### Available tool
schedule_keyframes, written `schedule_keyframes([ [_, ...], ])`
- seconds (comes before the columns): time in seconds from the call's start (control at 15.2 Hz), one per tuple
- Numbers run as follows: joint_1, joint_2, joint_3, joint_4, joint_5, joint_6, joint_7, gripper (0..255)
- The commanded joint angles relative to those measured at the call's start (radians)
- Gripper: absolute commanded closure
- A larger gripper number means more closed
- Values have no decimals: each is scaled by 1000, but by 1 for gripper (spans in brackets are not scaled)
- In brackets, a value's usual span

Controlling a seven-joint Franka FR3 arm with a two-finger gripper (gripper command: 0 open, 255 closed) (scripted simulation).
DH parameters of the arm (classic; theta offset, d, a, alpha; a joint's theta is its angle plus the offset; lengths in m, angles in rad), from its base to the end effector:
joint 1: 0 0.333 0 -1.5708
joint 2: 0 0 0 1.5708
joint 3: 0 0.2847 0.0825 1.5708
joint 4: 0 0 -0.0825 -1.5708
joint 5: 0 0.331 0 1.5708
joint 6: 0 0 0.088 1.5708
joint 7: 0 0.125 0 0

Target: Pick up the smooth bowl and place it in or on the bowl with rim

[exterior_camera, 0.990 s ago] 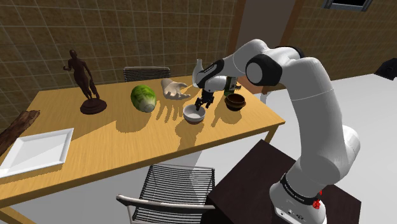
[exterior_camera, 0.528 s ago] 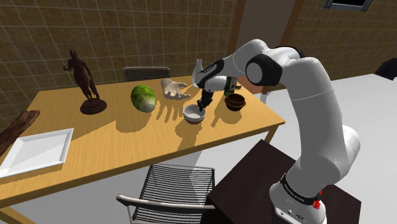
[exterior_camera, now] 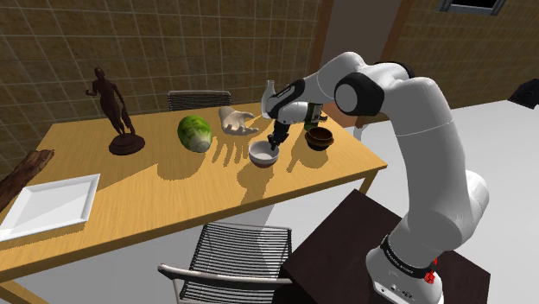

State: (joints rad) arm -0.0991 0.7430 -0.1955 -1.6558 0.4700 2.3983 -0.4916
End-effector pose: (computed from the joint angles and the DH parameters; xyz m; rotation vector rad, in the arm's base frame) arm 0.6077 -0.1626 0.1814 -2.9704 0.1422 -0.1445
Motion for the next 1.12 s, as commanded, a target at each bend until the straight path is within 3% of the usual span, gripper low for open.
schedule_keyframes([
  [0.0, 4, -18, -5, -5, -5, -12, 6, 255],
  [1.06, 28, -157, -45, -7, -61, -145, 61, 255],
])
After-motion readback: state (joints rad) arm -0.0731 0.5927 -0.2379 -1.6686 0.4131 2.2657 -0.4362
